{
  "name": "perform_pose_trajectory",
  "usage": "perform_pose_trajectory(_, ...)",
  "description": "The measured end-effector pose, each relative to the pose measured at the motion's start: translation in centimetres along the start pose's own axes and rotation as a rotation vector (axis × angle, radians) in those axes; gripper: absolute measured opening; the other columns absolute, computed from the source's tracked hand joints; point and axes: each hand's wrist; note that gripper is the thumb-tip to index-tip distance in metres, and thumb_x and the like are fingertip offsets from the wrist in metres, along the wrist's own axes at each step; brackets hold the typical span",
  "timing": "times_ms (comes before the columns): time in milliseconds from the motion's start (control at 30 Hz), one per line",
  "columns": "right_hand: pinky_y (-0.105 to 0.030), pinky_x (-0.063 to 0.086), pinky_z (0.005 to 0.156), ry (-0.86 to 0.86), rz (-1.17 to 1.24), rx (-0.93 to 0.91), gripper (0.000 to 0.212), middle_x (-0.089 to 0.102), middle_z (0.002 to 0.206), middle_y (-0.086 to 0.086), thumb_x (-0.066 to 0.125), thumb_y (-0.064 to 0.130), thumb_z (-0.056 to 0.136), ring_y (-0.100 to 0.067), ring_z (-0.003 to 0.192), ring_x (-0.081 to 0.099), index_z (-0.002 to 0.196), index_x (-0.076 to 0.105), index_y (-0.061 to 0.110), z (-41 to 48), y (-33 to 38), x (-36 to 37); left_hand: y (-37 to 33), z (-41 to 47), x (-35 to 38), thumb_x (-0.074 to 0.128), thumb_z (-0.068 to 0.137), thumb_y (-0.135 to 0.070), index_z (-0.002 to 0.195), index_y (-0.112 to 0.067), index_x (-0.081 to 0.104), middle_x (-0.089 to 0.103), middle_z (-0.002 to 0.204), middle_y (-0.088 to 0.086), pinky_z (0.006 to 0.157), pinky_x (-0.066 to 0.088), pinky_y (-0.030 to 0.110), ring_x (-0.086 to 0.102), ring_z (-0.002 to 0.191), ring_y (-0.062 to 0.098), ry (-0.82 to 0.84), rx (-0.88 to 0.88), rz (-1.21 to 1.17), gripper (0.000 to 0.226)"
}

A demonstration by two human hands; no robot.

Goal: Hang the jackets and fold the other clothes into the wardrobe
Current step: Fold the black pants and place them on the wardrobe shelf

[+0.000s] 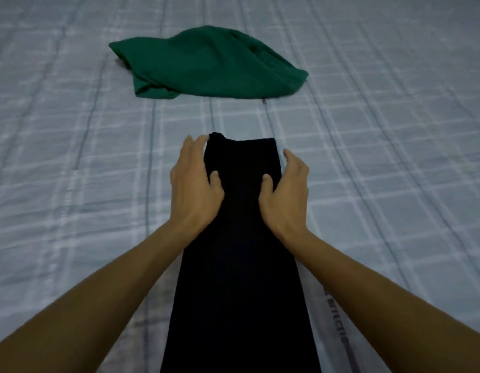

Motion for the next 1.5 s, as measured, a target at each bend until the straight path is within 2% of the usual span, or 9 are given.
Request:
perform_pose_trajectory(133, -0.039, 0.032, 0.107, 0.097, -0.112, -0.306, 0.041, 0.047, 0.137, -0.011, 0.046, 0.018, 0.094, -0.023, 0.128, 0.043, 0.134, 0.048, 0.011, -4.6, -1.2, -0.5, 0.1, -5.3, -0.2, 0.039, 0.096, -0.021, 0.138, -0.010, 0.043, 0.036, 0.148, 0.013, 0.113, 0.025, 0.038, 0.033, 0.136, 0.023, 0.240, 0.275, 0.215, 0.044)
perform_pose_trajectory(300, -0.045, 0.028, 0.111, 0.376, -0.329, -0.503, 0.039, 0.056, 0.133, -0.009, 0.040, 0.025, 0.093, -0.030, 0.133, 0.040, 0.124, 0.061, 0.011, -11.7, -2.4, -2.7, 2.8, -10.0, -1.1, 0.009, 0.095, -0.056, 0.151, -0.019, 0.005, 0.000, 0.158, 0.009, 0.114, -0.002, 0.048, -0.003, 0.146, 0.024, 0.501, 0.107, 0.667, 0.067)
perform_pose_trajectory(433, -0.044, 0.009, 0.115, 0.510, -0.561, -0.439, 0.061, 0.024, 0.155, -0.010, 0.023, 0.048, 0.095, -0.030, 0.144, 0.016, 0.147, 0.031, 0.017, -16.3, -3.7, -5.0, 0.4, -12.1, -1.8, 0.020, 0.100, -0.042, 0.150, -0.010, 0.009, 0.004, 0.157, 0.017, 0.114, -0.003, 0.051, -0.002, 0.145, 0.029, 0.466, 0.121, 0.764, 0.061)
perform_pose_trajectory(567, -0.047, -0.006, 0.115, 0.552, -0.684, -0.378, 0.058, 0.007, 0.158, -0.012, 0.022, 0.041, 0.101, -0.030, 0.146, -0.001, 0.151, 0.013, 0.015, -17.9, -3.1, -5.1, -1.5, -21.2, -3.4, 0.017, 0.098, -0.038, 0.147, -0.005, 0.025, 0.022, 0.154, 0.018, 0.115, 0.004, 0.046, 0.014, 0.144, 0.030, 0.521, 0.225, 0.678, 0.059)
perform_pose_trajectory(767, -0.046, -0.002, 0.117, 0.678, -0.674, -0.520, 0.056, 0.018, 0.156, -0.013, 0.022, 0.037, 0.100, -0.028, 0.146, 0.009, 0.149, 0.021, 0.010, -27.4, -3.3, -9.2, -1.1, -31.1, -6.8, 0.013, 0.097, -0.044, 0.149, -0.009, 0.018, 0.014, 0.156, 0.014, 0.116, 0.008, 0.046, 0.009, 0.145, 0.027, 0.559, 0.038, 0.687, 0.063)
perform_pose_trajectory(967, -0.049, 0.008, 0.115, 0.690, -0.639, -0.425, 0.056, 0.031, 0.151, -0.016, 0.025, 0.040, 0.097, -0.031, 0.142, 0.023, 0.144, 0.034, 0.012, -37.4, -4.6, -13.6, -3.5, -38.7, -9.8, 0.020, 0.096, -0.039, 0.145, -0.003, 0.029, 0.026, 0.151, 0.020, 0.113, 0.014, 0.050, 0.022, 0.141, 0.033, 0.577, 0.093, 0.750, 0.061)
perform_pose_trajectory(1167, -0.051, 0.003, 0.114, 0.727, -0.603, -0.426, 0.055, 0.028, 0.153, -0.015, 0.026, 0.046, 0.093, -0.031, 0.144, 0.018, 0.144, 0.037, 0.026, -43.4, -4.7, -16.4, -4.1, -48.6, -13.3, 0.019, 0.098, -0.038, 0.147, -0.009, 0.027, 0.025, 0.153, 0.015, 0.113, 0.022, 0.052, 0.021, 0.142, 0.029, 0.652, 0.056, 0.735, 0.058)
perform_pose_trajectory(1367, -0.053, 0.002, 0.115, 0.664, -0.719, -0.412, 0.062, 0.019, 0.157, -0.012, 0.016, 0.049, 0.093, -0.030, 0.145, 0.011, 0.148, 0.025, 0.024, -48.8, -6.0, -18.7, -3.9, -53.1, -16.2, 0.021, 0.101, -0.033, 0.147, -0.005, 0.023, 0.023, 0.153, 0.020, 0.113, 0.012, 0.055, 0.016, 0.143, 0.034, 0.640, 0.023, 0.798, 0.054)
perform_pose_trajectory(1500, -0.050, 0.000, 0.115, 0.683, -0.644, -0.348, 0.063, 0.015, 0.157, -0.013, 0.018, 0.050, 0.095, -0.031, 0.146, 0.007, 0.149, 0.024, 0.017, -54.2, -4.1, -21.0, -5.3, -58.0, -19.3, 0.018, 0.099, -0.036, 0.141, -0.003, 0.039, 0.037, 0.147, 0.020, 0.113, 0.015, 0.054, 0.026, 0.140, 0.034, 0.667, 0.204, 0.728, 0.057)
Point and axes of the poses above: each hand's wrist, its own z-axis towards the middle knuckle, its own x-axis out of the palm, y = z × x
